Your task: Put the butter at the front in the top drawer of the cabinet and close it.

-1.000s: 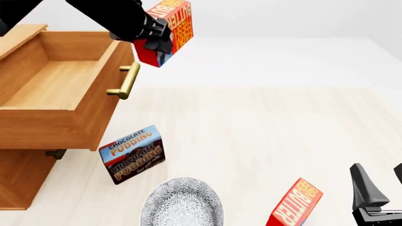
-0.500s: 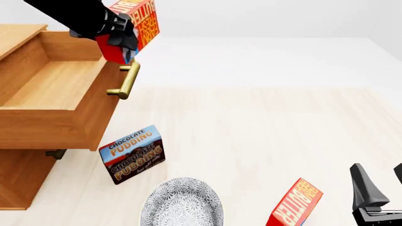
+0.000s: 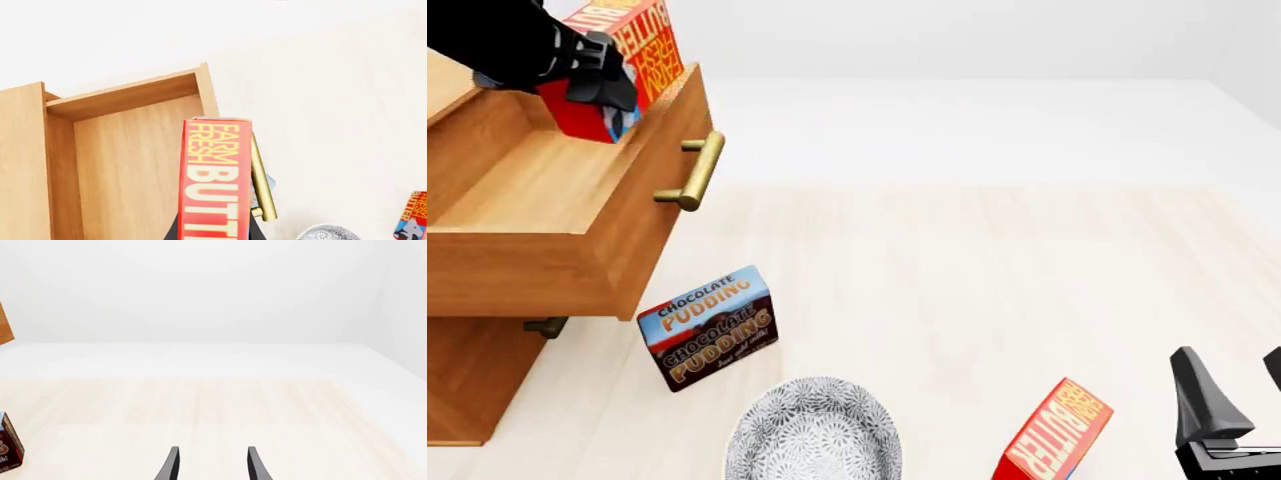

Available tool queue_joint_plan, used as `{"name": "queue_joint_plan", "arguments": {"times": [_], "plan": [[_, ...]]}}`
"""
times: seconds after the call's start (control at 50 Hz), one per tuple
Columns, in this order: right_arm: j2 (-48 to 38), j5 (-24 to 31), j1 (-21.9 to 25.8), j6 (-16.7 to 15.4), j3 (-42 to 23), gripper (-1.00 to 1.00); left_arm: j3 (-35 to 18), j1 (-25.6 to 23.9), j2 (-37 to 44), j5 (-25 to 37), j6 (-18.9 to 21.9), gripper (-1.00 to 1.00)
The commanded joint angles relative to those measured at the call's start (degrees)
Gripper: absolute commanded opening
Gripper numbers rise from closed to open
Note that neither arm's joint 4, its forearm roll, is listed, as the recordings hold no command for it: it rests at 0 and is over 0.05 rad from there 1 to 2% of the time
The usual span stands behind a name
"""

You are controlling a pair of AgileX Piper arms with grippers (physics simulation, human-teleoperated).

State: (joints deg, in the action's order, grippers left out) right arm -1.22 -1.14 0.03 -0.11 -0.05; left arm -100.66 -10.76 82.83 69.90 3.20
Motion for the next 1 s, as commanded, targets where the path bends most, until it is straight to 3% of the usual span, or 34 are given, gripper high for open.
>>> {"name": "queue_joint_plan", "arguments": {"times": [0.02,0.44,1.0], "plan": [[-0.06,-0.05,0.00,0.02,-0.01,1.00,2.35,4.76,-3.62,-0.06,1.31,-1.00],[-0.04,-0.04,-0.01,0.01,-0.01,1.00,7.64,12.17,-7.30,-0.01,1.20,-1.00],[-0.06,-0.05,-0.01,0.02,-0.01,1.00,13.76,16.28,-6.26,-3.13,0.31,-1.00]]}}
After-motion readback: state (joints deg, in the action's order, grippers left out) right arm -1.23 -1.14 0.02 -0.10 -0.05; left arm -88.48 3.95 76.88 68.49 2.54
